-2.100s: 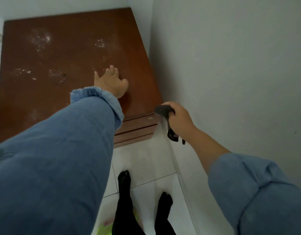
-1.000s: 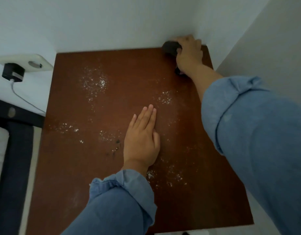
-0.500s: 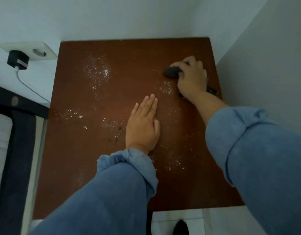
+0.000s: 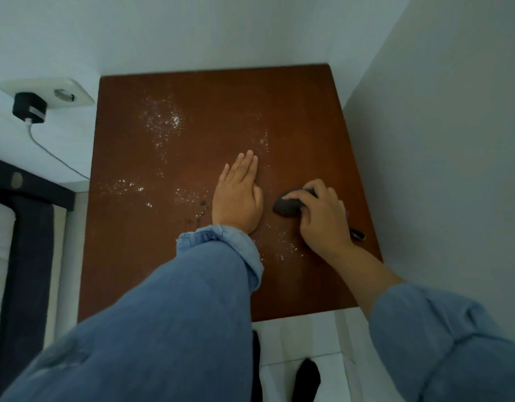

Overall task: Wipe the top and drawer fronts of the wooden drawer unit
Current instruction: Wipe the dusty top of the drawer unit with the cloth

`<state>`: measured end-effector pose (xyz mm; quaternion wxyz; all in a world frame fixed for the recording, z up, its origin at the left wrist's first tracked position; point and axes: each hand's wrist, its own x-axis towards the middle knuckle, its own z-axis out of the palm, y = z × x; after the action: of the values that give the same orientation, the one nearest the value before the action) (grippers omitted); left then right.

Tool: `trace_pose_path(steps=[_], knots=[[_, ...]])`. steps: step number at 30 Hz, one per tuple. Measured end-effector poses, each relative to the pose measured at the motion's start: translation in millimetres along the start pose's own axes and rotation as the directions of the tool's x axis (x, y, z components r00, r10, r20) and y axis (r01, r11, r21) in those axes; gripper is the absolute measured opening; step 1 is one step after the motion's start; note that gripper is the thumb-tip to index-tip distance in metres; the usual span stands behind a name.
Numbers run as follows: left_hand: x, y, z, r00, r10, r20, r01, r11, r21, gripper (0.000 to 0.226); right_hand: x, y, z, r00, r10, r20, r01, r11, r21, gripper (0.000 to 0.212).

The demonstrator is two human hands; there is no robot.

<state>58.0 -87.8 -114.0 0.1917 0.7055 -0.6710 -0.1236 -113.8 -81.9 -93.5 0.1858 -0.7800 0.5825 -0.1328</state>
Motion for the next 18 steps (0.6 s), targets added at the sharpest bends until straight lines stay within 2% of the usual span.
trace_pose_path(steps=[4, 10, 18], knots=[[-2.2, -1.0, -3.3, 1.0, -0.001, 0.011, 0.001, 1.0, 0.009, 0.056, -24.0, -1.7, 0.7, 0.999, 0.052, 0.018, -0.052, 0.999, 0.009, 0.034], [-9.1, 4.4, -4.4, 0.998, -0.004, 0.058, 0.0, 0.997, 0.071, 0.055, -18.8, -3.3, 7.0, 0.994, 0.09, -0.062, -0.089, 0.996, 0.015, 0.036], [-114.1, 43.3, -8.8, 0.994, -0.036, 0.106, 0.022, 0.992, 0.127, 0.058, -20.8, -5.2, 6.2, 0.996, 0.086, -0.031, -0.087, 0.996, -0.018, 0.04]])
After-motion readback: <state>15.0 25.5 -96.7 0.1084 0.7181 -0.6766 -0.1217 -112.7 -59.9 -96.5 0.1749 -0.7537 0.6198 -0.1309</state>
